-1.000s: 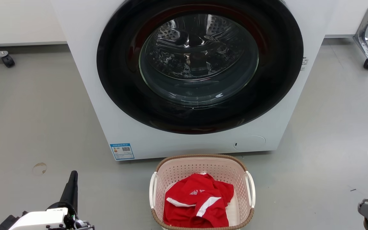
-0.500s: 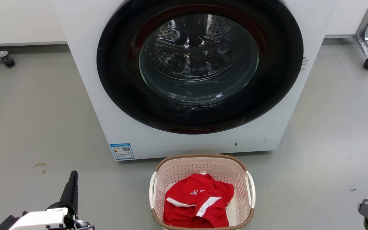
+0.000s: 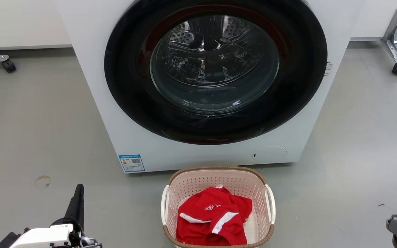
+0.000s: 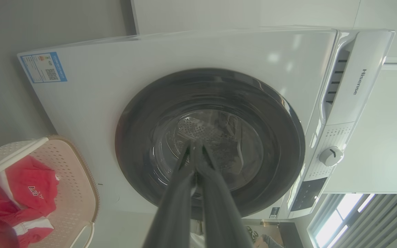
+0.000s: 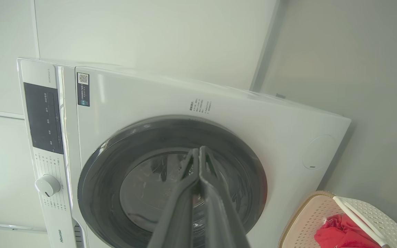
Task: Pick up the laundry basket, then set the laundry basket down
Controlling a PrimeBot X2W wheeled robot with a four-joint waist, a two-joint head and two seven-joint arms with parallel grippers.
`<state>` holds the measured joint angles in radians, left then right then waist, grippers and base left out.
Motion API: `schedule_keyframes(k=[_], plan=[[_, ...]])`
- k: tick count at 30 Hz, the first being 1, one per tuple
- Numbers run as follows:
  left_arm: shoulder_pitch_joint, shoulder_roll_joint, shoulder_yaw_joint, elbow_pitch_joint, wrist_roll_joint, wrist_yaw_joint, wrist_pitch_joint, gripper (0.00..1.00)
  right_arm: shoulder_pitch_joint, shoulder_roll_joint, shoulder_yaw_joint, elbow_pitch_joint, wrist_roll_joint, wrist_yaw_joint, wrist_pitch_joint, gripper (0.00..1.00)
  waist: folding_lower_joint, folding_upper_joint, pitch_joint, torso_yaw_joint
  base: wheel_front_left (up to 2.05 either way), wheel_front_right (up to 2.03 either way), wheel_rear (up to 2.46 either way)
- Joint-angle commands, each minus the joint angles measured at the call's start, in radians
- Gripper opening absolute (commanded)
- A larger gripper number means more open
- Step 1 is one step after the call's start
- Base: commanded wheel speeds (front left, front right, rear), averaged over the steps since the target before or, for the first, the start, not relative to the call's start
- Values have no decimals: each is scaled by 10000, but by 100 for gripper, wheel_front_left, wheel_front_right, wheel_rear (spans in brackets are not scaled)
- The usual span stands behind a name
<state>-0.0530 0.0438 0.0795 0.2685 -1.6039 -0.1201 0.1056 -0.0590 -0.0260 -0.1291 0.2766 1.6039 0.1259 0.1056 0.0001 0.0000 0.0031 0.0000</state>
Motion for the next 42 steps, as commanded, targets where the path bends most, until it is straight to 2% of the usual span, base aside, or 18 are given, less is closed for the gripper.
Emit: schedule_keyframes(k=[1, 42], plan=[[-550, 83, 327, -233, -60, -105, 64, 0, -489, -247, 149, -318, 43, 48, 80, 0, 0, 0, 0, 0, 0, 0, 0], [-551, 74, 341, -233, -49, -106, 74, 0, -490, -245, 145, -318, 40, 48, 83, 0, 0, 0, 0, 0, 0, 0, 0]])
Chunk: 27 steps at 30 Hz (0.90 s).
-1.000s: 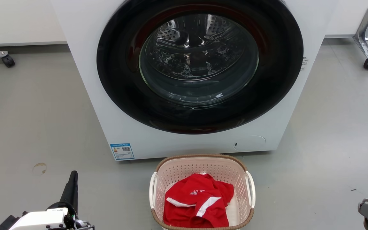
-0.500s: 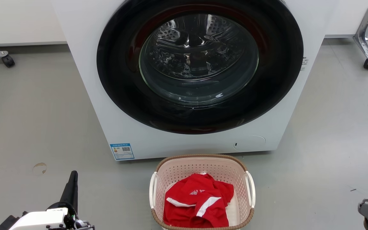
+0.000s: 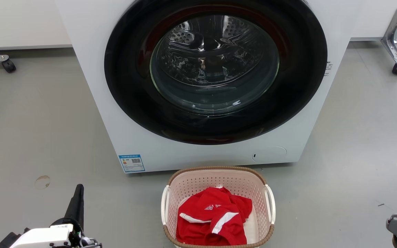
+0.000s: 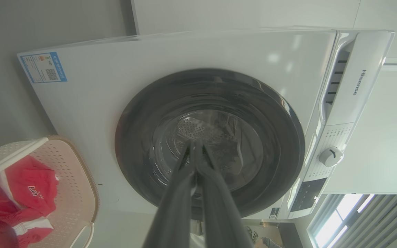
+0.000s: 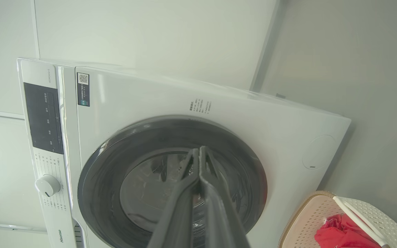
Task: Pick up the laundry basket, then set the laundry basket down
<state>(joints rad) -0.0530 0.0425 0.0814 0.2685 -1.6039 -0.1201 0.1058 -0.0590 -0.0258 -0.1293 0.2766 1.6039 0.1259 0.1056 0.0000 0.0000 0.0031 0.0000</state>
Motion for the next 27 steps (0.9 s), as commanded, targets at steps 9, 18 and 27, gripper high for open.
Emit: schedule_keyframes(k=[9, 18, 27], plan=[[-551, 86, 323, -234, -47, -106, 74, 0, -490, -246, 147, -318, 39, 48, 83, 0, 0, 0, 0, 0, 0, 0, 0], [-551, 85, 325, -234, -46, -106, 75, 0, -490, -246, 146, -318, 39, 48, 84, 0, 0, 0, 0, 0, 0, 0, 0], [-551, 84, 327, -234, -44, -106, 77, 0, -490, -246, 146, -318, 39, 48, 84, 0, 0, 0, 0, 0, 0, 0, 0]])
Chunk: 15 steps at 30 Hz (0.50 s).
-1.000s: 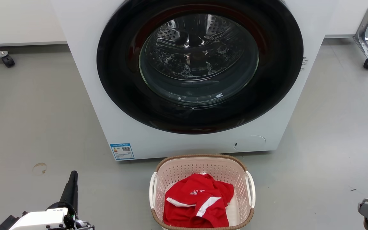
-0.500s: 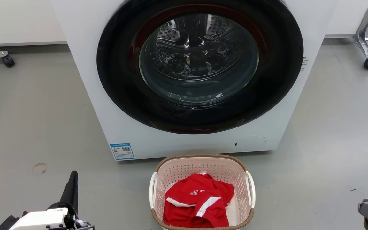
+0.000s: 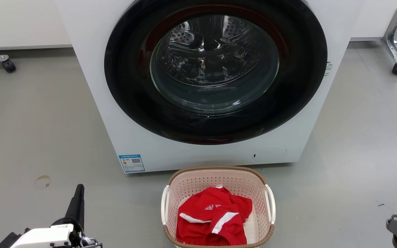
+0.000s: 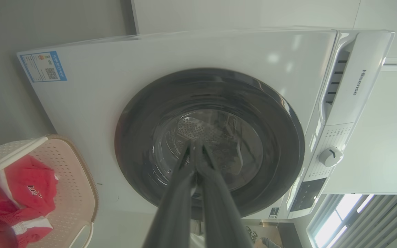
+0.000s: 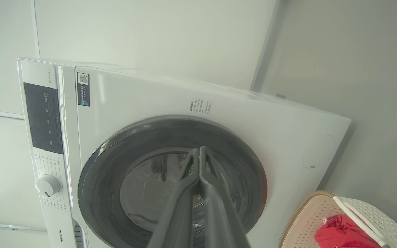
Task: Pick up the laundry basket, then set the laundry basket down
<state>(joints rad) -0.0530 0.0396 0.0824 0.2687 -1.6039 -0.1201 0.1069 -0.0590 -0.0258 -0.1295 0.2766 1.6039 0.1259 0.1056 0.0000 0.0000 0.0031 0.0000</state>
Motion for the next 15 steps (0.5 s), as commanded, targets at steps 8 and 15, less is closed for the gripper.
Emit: schedule_keyframes(k=[8, 15], plan=[[-551, 112, 318, -236, -44, -106, 66, 0, -490, -246, 147, -318, 38, 48, 84, 0, 0, 0, 0, 0, 0, 0, 0], [-551, 111, 319, -236, -43, -106, 67, 0, -490, -245, 147, -318, 38, 48, 85, 0, 0, 0, 0, 0, 0, 0, 0]])
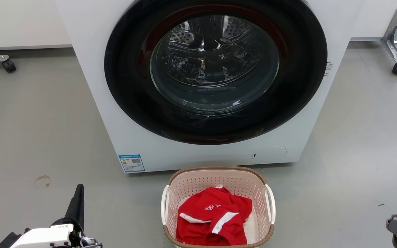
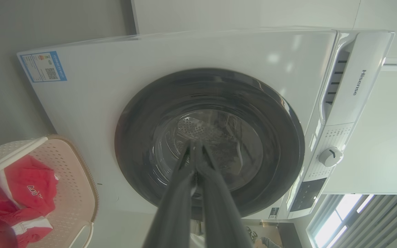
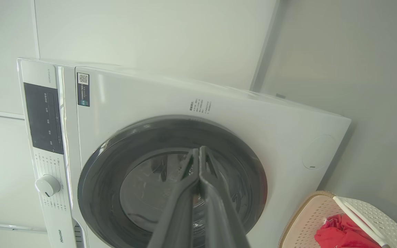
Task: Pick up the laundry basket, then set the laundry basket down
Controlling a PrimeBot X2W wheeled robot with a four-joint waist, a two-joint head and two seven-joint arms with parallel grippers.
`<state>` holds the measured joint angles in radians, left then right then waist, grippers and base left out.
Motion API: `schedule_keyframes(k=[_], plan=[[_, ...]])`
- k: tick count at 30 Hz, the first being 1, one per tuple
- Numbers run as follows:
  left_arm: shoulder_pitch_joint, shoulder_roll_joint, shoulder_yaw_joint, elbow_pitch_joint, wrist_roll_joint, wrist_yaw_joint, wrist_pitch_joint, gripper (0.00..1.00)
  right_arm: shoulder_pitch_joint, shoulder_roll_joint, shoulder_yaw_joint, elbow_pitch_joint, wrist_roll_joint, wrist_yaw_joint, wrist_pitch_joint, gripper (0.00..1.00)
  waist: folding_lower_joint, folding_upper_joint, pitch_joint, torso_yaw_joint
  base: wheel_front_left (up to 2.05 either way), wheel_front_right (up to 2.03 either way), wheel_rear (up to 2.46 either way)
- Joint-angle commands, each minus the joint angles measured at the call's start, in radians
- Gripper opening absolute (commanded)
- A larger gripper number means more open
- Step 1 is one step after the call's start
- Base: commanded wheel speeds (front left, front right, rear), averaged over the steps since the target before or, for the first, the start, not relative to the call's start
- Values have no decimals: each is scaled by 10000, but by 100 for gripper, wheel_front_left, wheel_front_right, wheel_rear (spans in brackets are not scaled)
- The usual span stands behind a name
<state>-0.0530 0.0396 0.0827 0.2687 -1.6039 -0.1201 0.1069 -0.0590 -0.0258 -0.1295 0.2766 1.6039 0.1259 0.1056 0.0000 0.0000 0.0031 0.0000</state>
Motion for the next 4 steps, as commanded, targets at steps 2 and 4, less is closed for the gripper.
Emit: schedule_keyframes(k=[2, 4], plan=[[-551, 111, 316, -236, -43, -106, 67, 0, -490, -245, 147, -318, 38, 48, 85, 0, 0, 0, 0, 0, 0, 0, 0], [-551, 111, 316, -236, -42, -106, 67, 0, -490, -245, 147, -318, 38, 48, 85, 0, 0, 0, 0, 0, 0, 0, 0]])
